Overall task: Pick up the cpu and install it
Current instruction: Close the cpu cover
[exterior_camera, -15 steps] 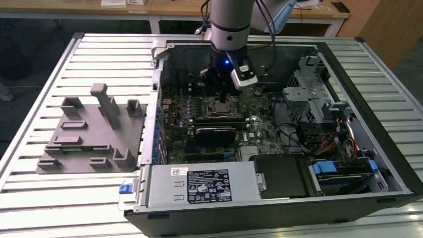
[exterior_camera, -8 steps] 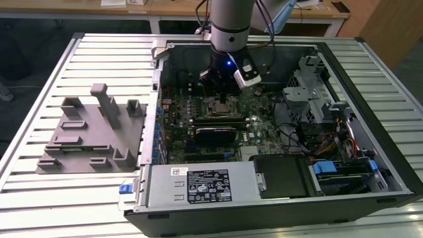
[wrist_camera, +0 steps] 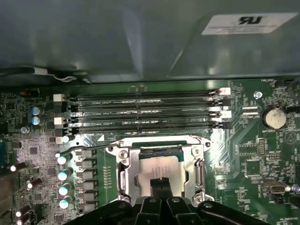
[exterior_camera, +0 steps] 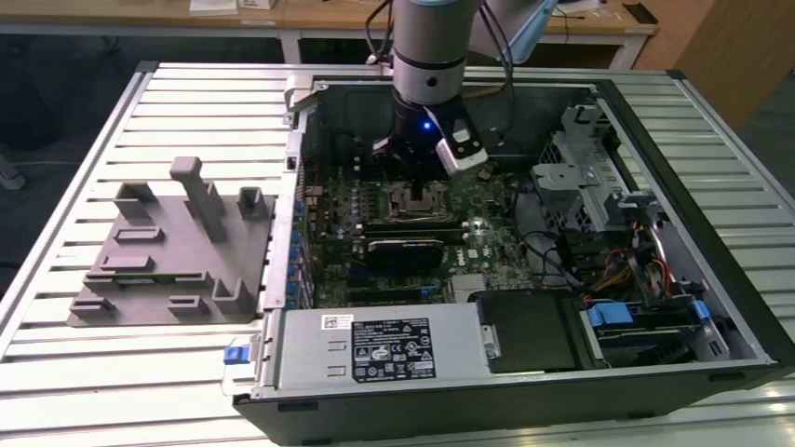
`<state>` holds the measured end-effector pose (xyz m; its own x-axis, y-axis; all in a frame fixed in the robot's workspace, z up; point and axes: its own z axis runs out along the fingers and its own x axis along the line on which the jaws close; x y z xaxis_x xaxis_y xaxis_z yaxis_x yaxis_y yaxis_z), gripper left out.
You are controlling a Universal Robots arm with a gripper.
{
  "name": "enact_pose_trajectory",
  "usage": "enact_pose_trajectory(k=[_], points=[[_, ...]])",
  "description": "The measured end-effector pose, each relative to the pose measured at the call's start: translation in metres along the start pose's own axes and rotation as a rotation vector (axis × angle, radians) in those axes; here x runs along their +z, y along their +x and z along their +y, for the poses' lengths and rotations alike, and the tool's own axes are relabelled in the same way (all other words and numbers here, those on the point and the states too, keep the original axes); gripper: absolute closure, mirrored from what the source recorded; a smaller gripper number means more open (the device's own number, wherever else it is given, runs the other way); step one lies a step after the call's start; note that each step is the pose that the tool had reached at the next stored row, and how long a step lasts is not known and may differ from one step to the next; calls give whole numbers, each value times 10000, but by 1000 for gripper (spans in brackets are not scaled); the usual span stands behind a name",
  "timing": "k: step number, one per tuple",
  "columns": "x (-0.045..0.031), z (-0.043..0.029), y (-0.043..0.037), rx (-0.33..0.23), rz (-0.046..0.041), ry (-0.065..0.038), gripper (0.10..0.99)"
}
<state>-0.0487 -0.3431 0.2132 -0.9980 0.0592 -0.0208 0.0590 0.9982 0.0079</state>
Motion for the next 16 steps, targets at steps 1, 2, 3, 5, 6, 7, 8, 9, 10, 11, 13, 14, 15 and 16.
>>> enact_pose_trajectory(k=[1, 2, 3, 5, 6, 7, 8, 9, 10, 11, 13, 14, 15, 16], points=[[2, -2, 18, 4, 1, 0, 980], [4, -4, 37, 7, 1, 1, 980], [6, -6, 57, 9, 1, 2, 980], [10, -9, 97, 13, 1, 2, 980], [12, -10, 117, 15, 1, 2, 980], [16, -11, 137, 17, 1, 1, 980], [19, -12, 152, 19, 0, 1, 980], [24, -13, 165, 19, 1, 1, 980], [30, -14, 177, 20, 1, 2, 980], [38, -15, 187, 20, 1, 1, 980], [55, -16, 206, 20, 0, 1, 980], [63, -17, 218, 19, 1, 2, 980], [71, -18, 230, 20, 1, 2, 980], [79, -19, 242, 20, 1, 2, 980]])
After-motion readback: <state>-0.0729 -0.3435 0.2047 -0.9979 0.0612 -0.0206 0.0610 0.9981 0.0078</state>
